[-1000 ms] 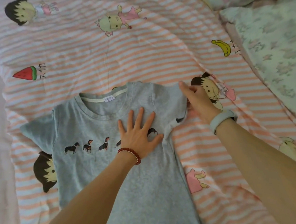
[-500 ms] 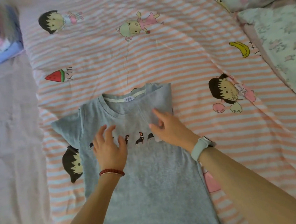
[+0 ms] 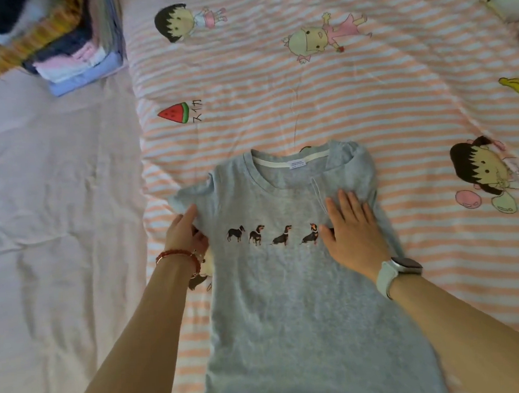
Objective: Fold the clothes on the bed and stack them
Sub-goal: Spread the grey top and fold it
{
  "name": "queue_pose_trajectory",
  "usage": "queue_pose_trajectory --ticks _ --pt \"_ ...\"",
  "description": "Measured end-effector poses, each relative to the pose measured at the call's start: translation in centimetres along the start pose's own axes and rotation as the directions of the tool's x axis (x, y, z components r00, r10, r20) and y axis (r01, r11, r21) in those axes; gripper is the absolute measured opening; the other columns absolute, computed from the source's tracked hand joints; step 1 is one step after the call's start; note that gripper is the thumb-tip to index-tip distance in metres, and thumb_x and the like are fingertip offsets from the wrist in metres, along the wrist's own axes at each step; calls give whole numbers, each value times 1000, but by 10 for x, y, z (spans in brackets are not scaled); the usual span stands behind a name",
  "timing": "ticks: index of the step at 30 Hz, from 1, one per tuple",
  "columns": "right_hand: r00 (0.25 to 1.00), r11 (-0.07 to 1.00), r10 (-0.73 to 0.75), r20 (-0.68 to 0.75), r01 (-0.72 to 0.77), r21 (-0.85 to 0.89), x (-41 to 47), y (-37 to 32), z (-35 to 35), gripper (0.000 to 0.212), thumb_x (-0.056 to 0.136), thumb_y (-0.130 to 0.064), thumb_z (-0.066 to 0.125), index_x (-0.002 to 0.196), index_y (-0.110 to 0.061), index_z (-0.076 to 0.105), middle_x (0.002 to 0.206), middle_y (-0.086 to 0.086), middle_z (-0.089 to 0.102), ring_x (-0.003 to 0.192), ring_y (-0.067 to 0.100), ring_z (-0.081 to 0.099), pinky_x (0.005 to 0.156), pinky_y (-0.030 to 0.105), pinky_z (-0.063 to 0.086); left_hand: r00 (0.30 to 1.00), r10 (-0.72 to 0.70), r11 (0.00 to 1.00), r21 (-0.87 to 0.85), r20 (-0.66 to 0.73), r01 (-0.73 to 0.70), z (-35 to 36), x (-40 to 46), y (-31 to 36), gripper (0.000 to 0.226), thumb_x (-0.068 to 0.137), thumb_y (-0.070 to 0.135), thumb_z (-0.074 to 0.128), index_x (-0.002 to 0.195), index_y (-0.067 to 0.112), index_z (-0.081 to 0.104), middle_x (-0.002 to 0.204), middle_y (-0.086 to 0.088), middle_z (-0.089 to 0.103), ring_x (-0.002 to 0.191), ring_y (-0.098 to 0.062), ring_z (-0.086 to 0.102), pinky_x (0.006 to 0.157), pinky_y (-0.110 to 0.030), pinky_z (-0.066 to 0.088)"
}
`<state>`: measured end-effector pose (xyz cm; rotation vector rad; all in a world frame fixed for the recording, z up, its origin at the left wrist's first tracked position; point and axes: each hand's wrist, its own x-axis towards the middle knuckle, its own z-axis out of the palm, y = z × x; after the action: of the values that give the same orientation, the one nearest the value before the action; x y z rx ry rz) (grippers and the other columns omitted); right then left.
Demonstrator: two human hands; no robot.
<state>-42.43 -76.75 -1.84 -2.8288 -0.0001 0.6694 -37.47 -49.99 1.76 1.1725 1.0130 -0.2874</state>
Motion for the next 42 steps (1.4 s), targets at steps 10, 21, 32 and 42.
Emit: queue_pose_trajectory --ticks 10,21,32,42 --pt "999 1000 27 37 -27 -13 1 -4 1 64 98 -45 22 149 -16 -5 156 9 -14 143 23 -15 114 38 -11 657 751 457 765 -60 -453 3 -8 13 33 92 25 51 63 18 36 56 1 42 52 -17 38 48 -28 25" --pt "998 999 8 60 -11 40 3 1 0 65 97 -46 25 149 -18 -3 156 6 -15 143 20 -17 114 36 -11 454 627 -176 683 633 -708 42 -42 -14 30 94 31 47 116 18 62 97 1 68 92 -22 59 65 -29 47" --pt "999 999 26 24 -27 21 2 -4 7 65 97 -49 17 149 -16 -6 156 9 -16 142 23 -19 112 39 -15 672 228 -474 683 705 -556 2 -35 -69 45 93 45 41 132 24 47 117 0 53 108 -23 47 93 -37 40" --pt "875 961 -263 -407 276 -29 11 8 -39 36 94 -10 48 128 0 50 140 19 43 131 35 39 109 48 27 615 526 -306 805 588 -508 46 16 -1 49 90 30 53 136 18 42 139 -12 40 127 -33 34 100 -49 34"
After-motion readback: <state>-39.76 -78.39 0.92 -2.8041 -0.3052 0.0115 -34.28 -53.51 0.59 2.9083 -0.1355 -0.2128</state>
